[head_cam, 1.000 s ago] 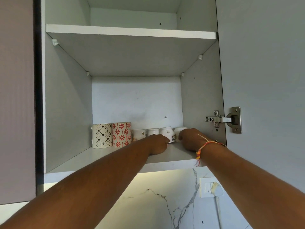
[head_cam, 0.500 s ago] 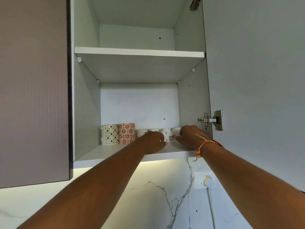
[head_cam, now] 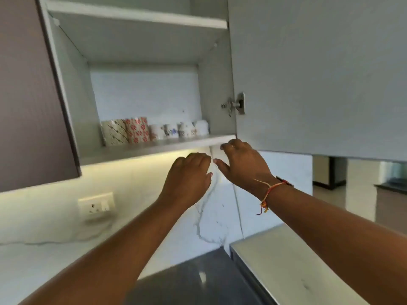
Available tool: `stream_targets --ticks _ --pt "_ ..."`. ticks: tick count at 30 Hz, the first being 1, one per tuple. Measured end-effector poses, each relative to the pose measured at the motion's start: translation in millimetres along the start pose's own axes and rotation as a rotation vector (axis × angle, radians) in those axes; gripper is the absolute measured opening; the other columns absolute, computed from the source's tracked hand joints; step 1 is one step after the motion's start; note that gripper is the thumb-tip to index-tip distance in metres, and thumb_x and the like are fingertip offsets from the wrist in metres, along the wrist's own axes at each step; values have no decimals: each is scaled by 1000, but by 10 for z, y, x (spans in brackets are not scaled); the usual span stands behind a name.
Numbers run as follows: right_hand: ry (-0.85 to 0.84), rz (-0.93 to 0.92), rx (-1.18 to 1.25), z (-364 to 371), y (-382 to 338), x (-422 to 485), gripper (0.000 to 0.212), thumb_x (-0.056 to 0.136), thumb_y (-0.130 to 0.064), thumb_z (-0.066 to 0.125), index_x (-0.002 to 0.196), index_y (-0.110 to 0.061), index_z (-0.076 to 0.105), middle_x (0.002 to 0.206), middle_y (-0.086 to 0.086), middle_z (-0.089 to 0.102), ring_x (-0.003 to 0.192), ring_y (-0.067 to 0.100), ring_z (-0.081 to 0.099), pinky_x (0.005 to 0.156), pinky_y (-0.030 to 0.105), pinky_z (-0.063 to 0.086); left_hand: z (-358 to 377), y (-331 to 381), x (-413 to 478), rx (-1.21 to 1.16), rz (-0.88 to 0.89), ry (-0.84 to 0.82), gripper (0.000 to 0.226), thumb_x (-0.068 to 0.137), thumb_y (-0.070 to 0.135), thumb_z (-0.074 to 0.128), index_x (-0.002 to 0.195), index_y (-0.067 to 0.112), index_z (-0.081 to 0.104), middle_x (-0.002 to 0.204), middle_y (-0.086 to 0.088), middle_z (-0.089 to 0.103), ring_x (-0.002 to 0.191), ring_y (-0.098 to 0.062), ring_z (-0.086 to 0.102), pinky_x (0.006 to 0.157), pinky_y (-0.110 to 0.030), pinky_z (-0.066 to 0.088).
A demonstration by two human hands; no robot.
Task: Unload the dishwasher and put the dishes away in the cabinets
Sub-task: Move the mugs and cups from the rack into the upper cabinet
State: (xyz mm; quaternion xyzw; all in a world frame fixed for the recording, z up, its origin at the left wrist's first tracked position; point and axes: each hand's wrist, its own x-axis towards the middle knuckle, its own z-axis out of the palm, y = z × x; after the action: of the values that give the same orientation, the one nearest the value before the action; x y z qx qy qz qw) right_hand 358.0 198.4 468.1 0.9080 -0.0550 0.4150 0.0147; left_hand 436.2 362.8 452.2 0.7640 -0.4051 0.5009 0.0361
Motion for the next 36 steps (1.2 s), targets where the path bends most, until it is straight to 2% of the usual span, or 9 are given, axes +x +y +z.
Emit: stream_targets --ticks 4,9,12,17,20,23,27,30,36 --pt "-113 47 18 -14 126 -825 54 95 -54 50 135 -18 52 139 9 51 119 31 54 88 41 52 -6 612 -510 -159 -52 -90 39 87 39 64 117 14 63 117 -5 68 103 -24 66 83 -37 53" --pt "-306 163 119 -77 416 -2066 55 95 -52 53 140 -22 47 146 7 43 127 27 50 98 41 50 -86 1633 -1271 -420 -72 -383 48 95 45 49 135 18 50 137 -2 56 124 -22 54 100 -39 44" --pt "-450 220 131 -143 638 -2855 55 95 -51 54 142 -24 44 149 6 40 131 26 47 102 40 47 -146 2253 -1682 -560 -70 -543 51 94 48 49 137 20 46 140 0 52 127 -20 50 102 -39 43" --pt "-629 418 150 -424 1064 -4210 54 92 -48 58 138 -21 48 140 9 46 121 30 55 99 40 49 -366 3355 -2327 -668 -36 -754 53 93 49 51 137 21 46 141 4 49 132 -20 44 102 -40 42" --pt "-715 514 149 -618 1131 -4815 54 93 -47 58 138 -19 47 136 10 47 120 31 54 98 42 49 -429 3750 -2630 -739 -106 -861 48 93 46 53 132 20 49 134 1 53 127 -24 48 100 -39 45" --pt "-817 624 132 -1011 1238 -5647 56 94 -49 54 139 -18 44 135 11 47 120 32 53 94 43 50 -784 4424 -2985 -818 -147 -1019 50 94 44 55 137 18 47 138 -2 51 128 -24 48 100 -37 44" --pt "-874 769 149 -1316 1245 -6428 57 94 -50 53 141 -20 42 139 10 45 122 32 51 96 45 49 -1035 5013 -3335 -869 -160 -1125 51 93 44 56 136 18 47 137 -3 51 126 -25 49 100 -40 46" --pt "-856 835 160 -1427 1276 -6760 57 94 -51 51 140 -21 42 139 11 46 122 31 51 94 47 52 -1066 5321 -3436 -888 -168 -1195 50 91 45 57 132 17 48 133 -4 52 124 -26 49 99 -44 46" --pt "-803 912 215 -1388 1468 -7074 63 94 -52 51 145 -18 38 141 13 44 126 33 49 99 46 49 -824 5740 -3486 -838 -44 -1259 48 92 44 57 128 14 48 127 -6 54 116 -25 52 96 -44 48"
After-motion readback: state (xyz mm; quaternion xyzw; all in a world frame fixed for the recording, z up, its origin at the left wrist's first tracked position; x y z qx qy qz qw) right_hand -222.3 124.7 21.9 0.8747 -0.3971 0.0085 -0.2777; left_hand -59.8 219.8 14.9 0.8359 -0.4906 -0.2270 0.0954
